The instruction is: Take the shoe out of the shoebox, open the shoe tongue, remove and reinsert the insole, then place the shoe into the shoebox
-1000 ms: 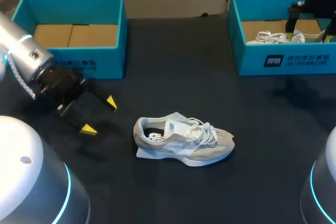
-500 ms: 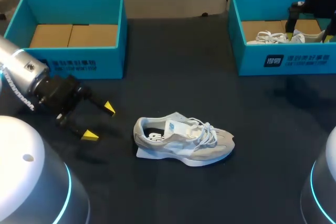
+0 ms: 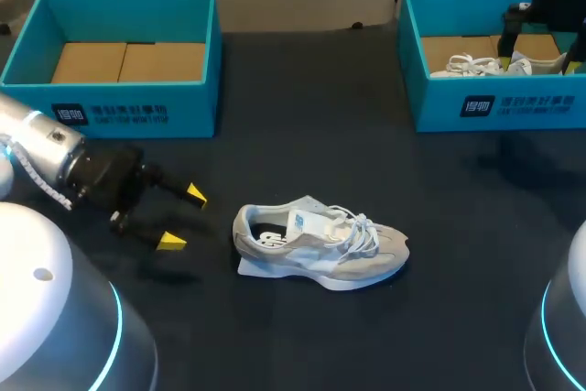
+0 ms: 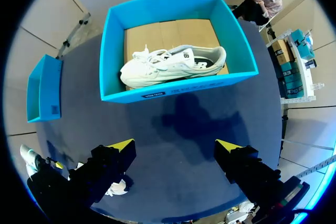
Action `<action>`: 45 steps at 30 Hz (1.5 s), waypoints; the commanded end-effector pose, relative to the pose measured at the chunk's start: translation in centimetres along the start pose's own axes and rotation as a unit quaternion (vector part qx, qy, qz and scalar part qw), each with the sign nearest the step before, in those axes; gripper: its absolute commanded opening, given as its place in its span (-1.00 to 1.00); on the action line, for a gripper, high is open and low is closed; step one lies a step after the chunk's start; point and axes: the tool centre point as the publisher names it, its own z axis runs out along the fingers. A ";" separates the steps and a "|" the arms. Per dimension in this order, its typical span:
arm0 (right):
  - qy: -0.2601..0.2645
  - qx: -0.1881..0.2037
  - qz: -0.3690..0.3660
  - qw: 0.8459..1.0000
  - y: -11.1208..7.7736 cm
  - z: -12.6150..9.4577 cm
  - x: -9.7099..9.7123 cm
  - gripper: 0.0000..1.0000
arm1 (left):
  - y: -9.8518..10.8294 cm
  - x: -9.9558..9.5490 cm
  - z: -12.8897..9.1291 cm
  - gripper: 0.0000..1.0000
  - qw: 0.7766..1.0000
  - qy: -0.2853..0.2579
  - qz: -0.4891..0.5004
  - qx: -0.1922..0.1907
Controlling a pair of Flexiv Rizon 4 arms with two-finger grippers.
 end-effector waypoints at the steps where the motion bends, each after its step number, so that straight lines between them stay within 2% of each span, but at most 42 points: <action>1: 0.001 -0.001 0.000 1.000 0.0 0.0 0.0 1.00 | 0.0 0.4 0.9 1.00 1.000 -0.016 0.008 0.006; 3: 0.001 -0.001 0.000 1.000 0.0 0.0 0.0 1.00 | 0.1 0.1 1.2 1.00 1.000 -0.020 0.005 0.006; 7: 0.001 -0.001 0.000 1.000 0.0 0.0 0.0 1.00 | 0.5 -1.2 1.3 1.00 0.998 -0.047 -0.006 0.049; 20: 0.001 -0.001 0.000 1.000 0.0 0.0 0.0 1.00 | 0.5 -1.2 1.3 1.00 0.998 -0.047 -0.006 0.049; 26: 0.001 -0.001 0.000 1.000 0.0 0.0 0.0 1.00 | 1.1 -2.2 1.7 1.00 0.995 -0.072 -0.010 0.074; 32: 0.001 -0.001 0.000 1.000 0.0 0.0 0.0 1.00 | 1.7 -1.7 1.8 1.00 0.995 -0.064 -0.004 0.077; 45: 0.001 -0.001 0.000 1.000 0.0 0.0 0.0 1.00 | 3.9 -0.1 0.1 1.00 0.993 -0.063 0.009 0.100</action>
